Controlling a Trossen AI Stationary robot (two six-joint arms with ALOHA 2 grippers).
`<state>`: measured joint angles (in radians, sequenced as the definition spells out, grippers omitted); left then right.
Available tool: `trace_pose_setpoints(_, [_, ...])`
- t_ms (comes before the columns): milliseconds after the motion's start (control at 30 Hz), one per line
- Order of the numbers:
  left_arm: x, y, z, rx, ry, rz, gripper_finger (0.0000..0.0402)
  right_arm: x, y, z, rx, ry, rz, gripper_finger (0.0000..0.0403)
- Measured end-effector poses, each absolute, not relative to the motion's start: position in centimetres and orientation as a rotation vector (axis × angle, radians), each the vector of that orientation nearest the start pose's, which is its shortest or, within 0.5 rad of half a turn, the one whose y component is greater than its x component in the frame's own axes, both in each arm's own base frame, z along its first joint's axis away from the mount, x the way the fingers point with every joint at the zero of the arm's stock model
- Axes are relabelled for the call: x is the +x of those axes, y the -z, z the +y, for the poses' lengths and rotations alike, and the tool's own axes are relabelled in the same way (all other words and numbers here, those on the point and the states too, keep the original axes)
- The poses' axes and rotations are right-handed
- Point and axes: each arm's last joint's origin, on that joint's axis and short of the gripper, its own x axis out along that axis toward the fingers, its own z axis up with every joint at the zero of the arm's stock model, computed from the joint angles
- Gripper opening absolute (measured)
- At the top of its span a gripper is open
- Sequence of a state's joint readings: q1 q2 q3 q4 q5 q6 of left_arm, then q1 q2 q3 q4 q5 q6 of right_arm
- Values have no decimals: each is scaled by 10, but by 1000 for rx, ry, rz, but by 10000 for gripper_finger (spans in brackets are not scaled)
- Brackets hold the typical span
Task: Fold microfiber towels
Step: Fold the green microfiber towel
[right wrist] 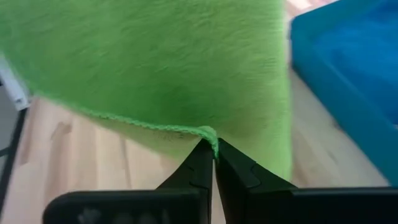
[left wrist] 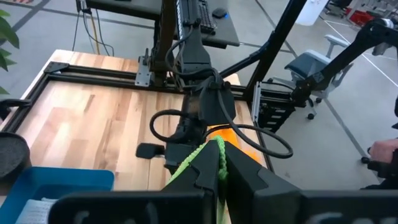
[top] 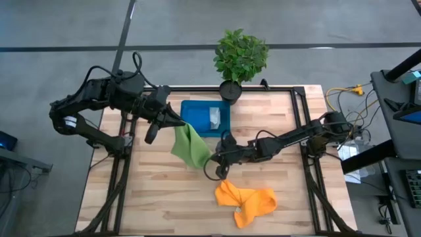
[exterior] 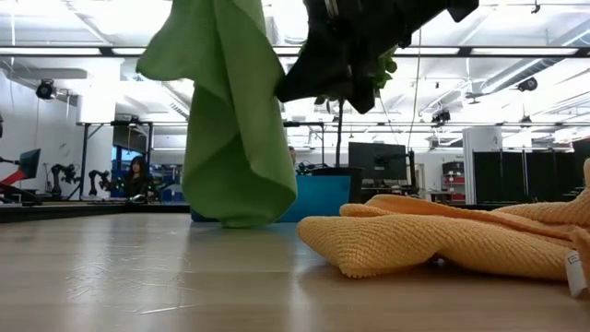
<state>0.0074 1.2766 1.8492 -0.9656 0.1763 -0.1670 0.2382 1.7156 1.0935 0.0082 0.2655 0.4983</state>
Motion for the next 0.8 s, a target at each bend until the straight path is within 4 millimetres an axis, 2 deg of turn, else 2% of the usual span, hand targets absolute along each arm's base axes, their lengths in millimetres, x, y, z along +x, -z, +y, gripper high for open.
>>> trace_pose_setpoints(467, [207, -506, -3, -180, 136, 367, 0, 365, -219, 80, 361, 136, 522, 101])
trace_pose_setpoints(800, [208, -512, -3, -174, 139, 307, 0, 367, -222, 77, 345, 128, 487, 120])
